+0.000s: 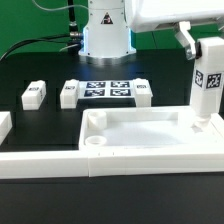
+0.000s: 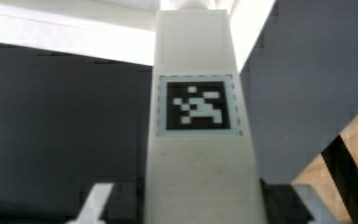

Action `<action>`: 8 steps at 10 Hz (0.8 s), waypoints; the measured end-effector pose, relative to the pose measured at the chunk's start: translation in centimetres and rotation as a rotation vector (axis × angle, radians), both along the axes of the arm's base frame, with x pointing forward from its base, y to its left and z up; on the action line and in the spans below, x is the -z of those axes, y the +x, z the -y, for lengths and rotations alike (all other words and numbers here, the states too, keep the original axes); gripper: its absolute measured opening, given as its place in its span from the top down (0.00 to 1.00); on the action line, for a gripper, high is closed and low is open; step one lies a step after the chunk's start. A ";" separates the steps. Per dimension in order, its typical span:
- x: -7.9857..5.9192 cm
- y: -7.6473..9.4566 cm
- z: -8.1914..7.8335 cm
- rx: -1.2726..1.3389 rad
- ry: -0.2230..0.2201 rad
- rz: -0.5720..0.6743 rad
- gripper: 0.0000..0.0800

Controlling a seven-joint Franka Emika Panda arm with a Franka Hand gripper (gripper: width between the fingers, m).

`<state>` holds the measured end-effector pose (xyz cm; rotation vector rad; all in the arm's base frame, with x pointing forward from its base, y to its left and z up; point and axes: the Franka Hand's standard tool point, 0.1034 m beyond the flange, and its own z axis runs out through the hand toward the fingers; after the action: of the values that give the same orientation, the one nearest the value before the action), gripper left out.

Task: Assemble desk

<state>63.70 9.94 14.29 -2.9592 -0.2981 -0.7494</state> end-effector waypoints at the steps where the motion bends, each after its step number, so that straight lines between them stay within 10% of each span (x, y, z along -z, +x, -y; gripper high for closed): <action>1: 0.3 0.3 0.1 0.002 0.001 -0.002 0.64; 8: 0.8 1.7 -1.5 -0.013 0.014 0.050 0.64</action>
Offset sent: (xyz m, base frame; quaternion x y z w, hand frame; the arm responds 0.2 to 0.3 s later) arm 0.0170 0.0007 -0.0096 -0.0037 0.0169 0.0010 0.9999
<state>65.38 11.47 13.48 -2.9263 -0.3131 -0.8215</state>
